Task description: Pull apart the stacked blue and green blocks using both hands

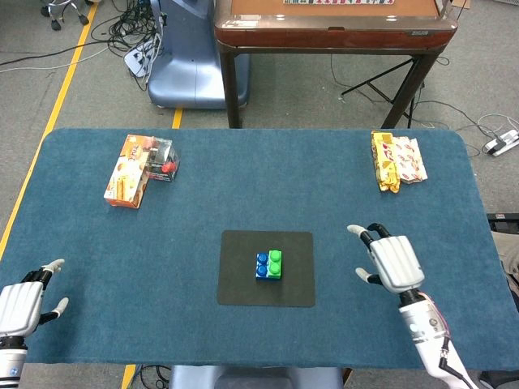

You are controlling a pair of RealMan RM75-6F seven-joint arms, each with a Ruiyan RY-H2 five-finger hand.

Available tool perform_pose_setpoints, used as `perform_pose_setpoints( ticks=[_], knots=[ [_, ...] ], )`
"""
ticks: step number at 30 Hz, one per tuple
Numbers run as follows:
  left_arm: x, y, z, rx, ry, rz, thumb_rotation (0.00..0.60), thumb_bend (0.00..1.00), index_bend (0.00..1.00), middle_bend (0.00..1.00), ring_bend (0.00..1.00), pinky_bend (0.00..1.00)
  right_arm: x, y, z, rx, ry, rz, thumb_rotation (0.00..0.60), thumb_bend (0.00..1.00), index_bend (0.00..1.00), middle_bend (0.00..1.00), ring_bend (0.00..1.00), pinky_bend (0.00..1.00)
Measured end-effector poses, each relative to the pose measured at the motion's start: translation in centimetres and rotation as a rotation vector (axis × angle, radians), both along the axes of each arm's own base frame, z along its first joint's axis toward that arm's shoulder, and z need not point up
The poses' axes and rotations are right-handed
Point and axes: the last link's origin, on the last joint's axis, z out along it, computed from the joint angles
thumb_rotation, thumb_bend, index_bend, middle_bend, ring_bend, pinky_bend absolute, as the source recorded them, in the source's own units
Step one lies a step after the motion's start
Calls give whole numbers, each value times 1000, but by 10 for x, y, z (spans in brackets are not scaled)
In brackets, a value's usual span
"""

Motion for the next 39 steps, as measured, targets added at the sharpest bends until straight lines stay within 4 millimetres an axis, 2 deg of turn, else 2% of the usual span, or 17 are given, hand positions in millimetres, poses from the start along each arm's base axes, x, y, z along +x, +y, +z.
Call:
perform_pose_setpoints(
  ticks=[6,18,33,39],
  knots=[
    [-2,-1,-1,-8,-3,8,600,278,241,304,340,661,28,-11,-38,78,-35,28,600,0,243,1000,1000,1000],
    [-2,-1,-4,-13,-13,9,600,278,244,304,340,661,55,-14,-88,142,-96,100,600,0,197,1000,1000,1000],
    [-6,-3,-5,-26,-26,16,600,279,244,304,343,661,78,-16,-127,174,-109,178,600,0,185,1000,1000,1000],
    [-9,-5,-7,-34,-29,25,600,278,244,304,343,661,82,-21,-137,168,-108,174,600,0,145,1000,1000,1000]
  ],
)
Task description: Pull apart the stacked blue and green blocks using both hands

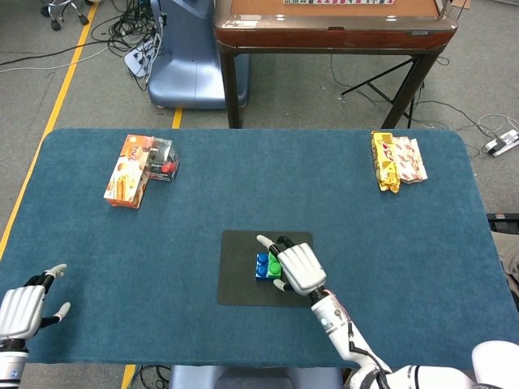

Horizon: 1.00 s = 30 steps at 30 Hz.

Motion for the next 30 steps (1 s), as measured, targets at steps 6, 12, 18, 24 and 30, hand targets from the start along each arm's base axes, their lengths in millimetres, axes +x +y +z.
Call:
perform_pose_setpoints(
  ticks=[6,12,18,24,30],
  knots=[
    [-2,-2,-1,-6,1,6,600,278,244,304,343,661,1,-9,-10,7,14,-13,600,0,146,1000,1000,1000],
    [-4,-2,-2,-8,-2,13,600,278,244,304,343,661,-1,-18,-13,4,39,-32,600,0,145,1000,1000,1000],
    [-4,-3,-3,-11,-2,15,600,278,244,304,343,661,-4,-24,-10,-9,38,-53,600,0,145,1000,1000,1000],
    [-4,-4,-3,-13,-3,16,600,279,244,304,343,661,-5,-25,-10,36,27,-78,600,0,146,1000,1000,1000],
    [-4,-4,-3,-13,-4,16,600,279,244,304,343,661,-5,-25,-6,80,20,-113,600,0,185,1000,1000,1000]
  ],
)
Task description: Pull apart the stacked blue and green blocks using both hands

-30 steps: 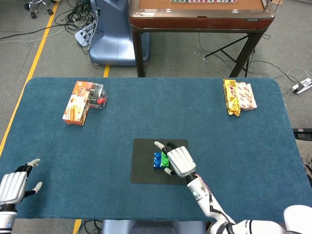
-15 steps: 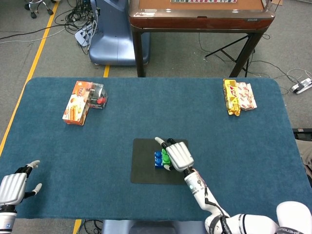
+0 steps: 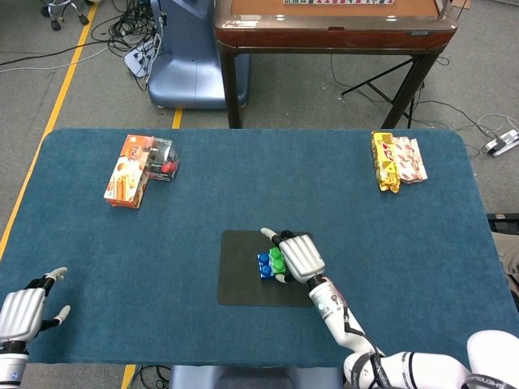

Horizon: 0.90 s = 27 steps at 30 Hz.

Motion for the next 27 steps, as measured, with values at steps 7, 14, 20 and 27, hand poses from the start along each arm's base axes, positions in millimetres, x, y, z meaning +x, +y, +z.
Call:
perform_pose_setpoints(
  ticks=[7,14,20,27],
  knots=[
    [1,0,-1,-4,-1,-1,600,278,244,304,343,661,-1,-1,6,22,11,-48,600,0,241,1000,1000,1000],
    [1,0,-1,-8,0,-2,600,278,244,304,343,661,-1,-4,9,32,30,-96,600,0,285,1000,1000,1000],
    [1,0,-1,-8,-1,-1,600,278,244,304,343,661,1,-6,10,43,51,-118,600,0,308,1000,1000,1000],
    [1,0,-2,-9,-2,-1,600,278,244,304,343,661,4,-7,9,59,46,-122,600,0,357,1000,1000,1000]
  ],
)
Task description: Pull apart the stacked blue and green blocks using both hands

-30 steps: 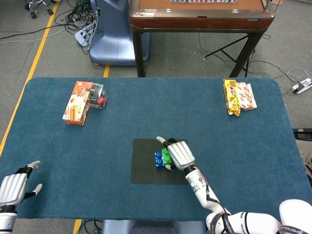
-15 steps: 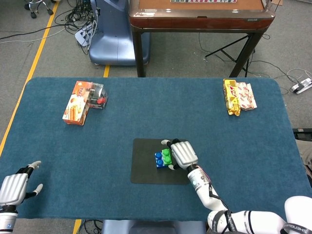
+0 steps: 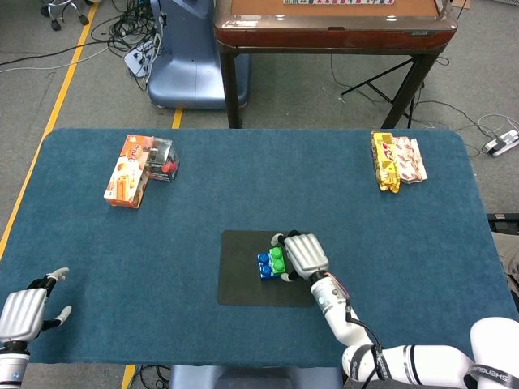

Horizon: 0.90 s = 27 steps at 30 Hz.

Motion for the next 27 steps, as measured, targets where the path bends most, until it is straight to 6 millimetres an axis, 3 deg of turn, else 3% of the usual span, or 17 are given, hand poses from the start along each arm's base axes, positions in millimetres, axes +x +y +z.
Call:
perform_pose_setpoints(
  ticks=[9,20,27],
  knots=[
    [0,0,0,0,-1,0,600,278,245,304,343,661,0,0,-1,16,-4,-11,600,8,445,1000,1000,1000],
    [0,0,-2,-5,-4,2,600,278,245,304,343,661,-3,-2,-1,28,-11,-27,600,196,556,1000,1000,1000],
    [1,0,-3,-5,-10,-3,600,278,246,304,344,661,-1,-2,2,24,-54,-21,600,249,604,1000,1000,1000]
  ],
)
